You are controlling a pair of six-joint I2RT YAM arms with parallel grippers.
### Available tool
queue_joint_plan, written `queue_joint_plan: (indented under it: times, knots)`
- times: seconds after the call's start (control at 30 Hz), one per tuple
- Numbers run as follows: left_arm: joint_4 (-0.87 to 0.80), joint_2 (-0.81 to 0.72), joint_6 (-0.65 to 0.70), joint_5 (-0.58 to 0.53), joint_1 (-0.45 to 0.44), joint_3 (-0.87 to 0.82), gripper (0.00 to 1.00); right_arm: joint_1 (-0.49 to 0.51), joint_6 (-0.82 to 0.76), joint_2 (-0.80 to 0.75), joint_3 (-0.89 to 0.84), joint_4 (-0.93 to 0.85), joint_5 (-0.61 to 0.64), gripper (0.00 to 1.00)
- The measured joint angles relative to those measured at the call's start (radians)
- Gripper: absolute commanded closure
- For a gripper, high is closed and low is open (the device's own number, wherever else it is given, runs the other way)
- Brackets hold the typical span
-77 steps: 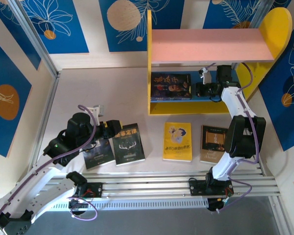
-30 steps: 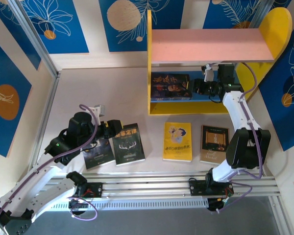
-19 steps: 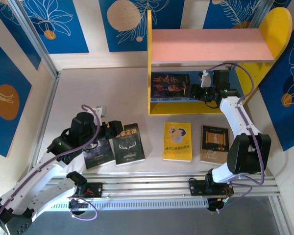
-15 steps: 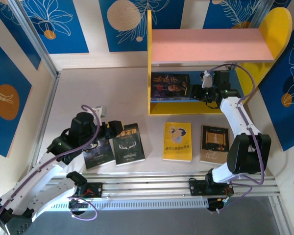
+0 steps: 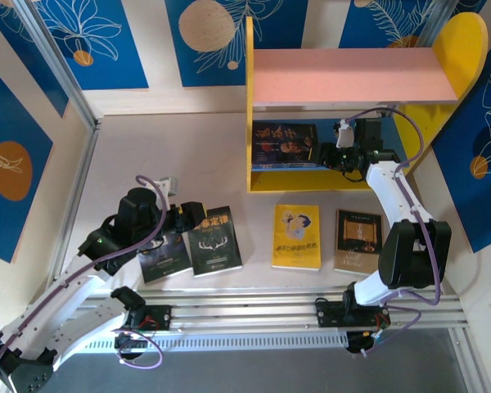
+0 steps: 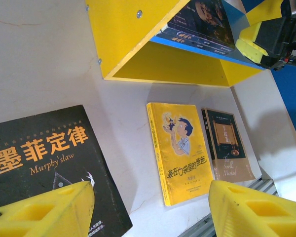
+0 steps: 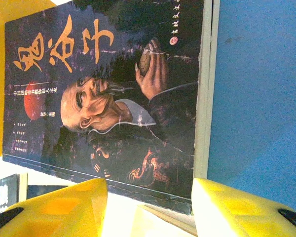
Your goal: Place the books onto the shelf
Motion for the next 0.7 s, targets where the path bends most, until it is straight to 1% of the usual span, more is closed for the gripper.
queue_joint_plan:
  times: [0.7]
  knots:
    - [0.000, 0.000, 0.000, 0.000, 0.000, 0.000, 0.37, -0.007, 0.000, 0.014, 0.000, 0.001, -0.027, 0.51]
